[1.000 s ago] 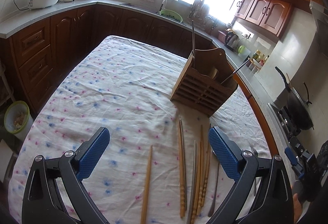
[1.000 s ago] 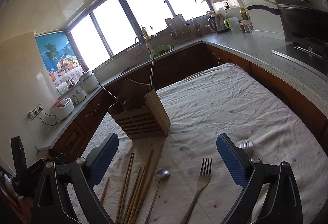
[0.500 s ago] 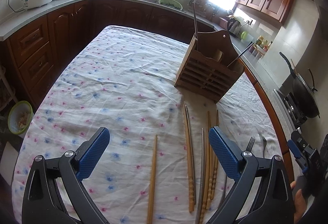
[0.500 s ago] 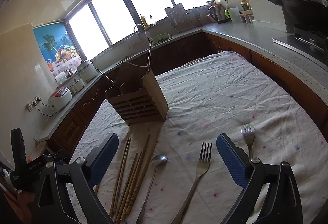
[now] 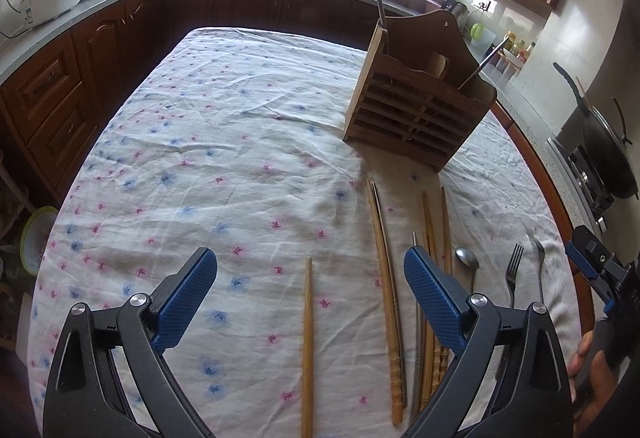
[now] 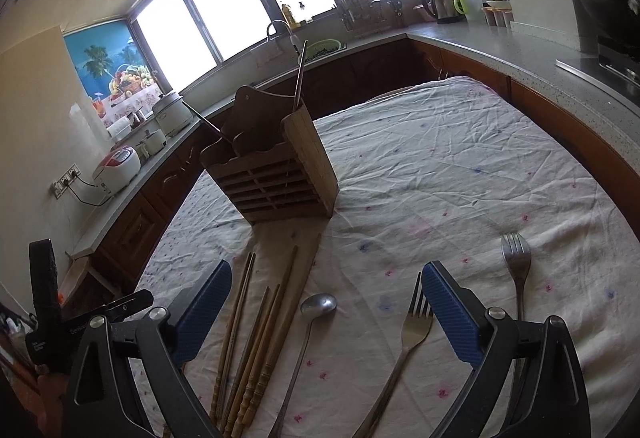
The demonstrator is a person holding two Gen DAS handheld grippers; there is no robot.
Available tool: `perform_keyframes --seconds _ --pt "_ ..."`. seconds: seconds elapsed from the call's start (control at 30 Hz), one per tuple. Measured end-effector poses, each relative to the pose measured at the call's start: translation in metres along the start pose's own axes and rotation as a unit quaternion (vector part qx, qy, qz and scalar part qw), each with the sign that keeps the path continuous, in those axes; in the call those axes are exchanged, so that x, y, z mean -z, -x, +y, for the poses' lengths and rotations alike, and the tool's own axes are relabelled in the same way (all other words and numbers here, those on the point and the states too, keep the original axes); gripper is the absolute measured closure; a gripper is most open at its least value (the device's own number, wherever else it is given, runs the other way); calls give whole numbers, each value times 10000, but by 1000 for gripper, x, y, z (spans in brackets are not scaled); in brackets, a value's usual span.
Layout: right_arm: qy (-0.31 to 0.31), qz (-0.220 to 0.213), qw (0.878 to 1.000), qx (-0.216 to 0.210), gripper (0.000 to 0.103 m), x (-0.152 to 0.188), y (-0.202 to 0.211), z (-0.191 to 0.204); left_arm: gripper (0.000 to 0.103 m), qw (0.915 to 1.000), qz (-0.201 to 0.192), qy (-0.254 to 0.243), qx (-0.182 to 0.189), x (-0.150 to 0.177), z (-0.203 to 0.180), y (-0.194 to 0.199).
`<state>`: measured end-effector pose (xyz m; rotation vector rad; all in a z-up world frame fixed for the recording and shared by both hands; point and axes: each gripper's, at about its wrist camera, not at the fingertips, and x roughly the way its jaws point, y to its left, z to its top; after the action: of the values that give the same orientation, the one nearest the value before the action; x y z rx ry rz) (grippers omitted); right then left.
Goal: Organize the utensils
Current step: 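Close the left tool on a wooden chopstick while the right tool grasps another wooden chopstick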
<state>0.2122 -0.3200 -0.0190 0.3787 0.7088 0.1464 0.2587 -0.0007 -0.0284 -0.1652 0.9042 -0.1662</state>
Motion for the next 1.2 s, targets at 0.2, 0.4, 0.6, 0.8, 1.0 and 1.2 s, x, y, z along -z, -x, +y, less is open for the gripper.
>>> perform_keyframes --seconds 0.2,0.4,0.6,0.8,1.0,1.2 --pt "-69 351 9994 -22 31 -6 -30 3 23 9993 230 -303 35 -13 -19 -26" --pt "-96 743 9972 -13 52 -10 -68 7 40 9982 502 -281 144 -29 -25 -59" --pt "-117 1054 9944 13 58 -11 -103 7 48 9967 715 -271 273 -42 -31 -88" --pt "-205 1130 9934 45 58 -16 -120 0 59 9947 853 -563 128 -48 -47 -113" --pt "-208 1207 9924 75 61 -16 -130 -4 61 9923 793 -948 -106 -42 -54 -120" --pt "-70 1389 9903 41 74 -14 -144 5 67 9918 886 -915 66 -42 -43 -116"
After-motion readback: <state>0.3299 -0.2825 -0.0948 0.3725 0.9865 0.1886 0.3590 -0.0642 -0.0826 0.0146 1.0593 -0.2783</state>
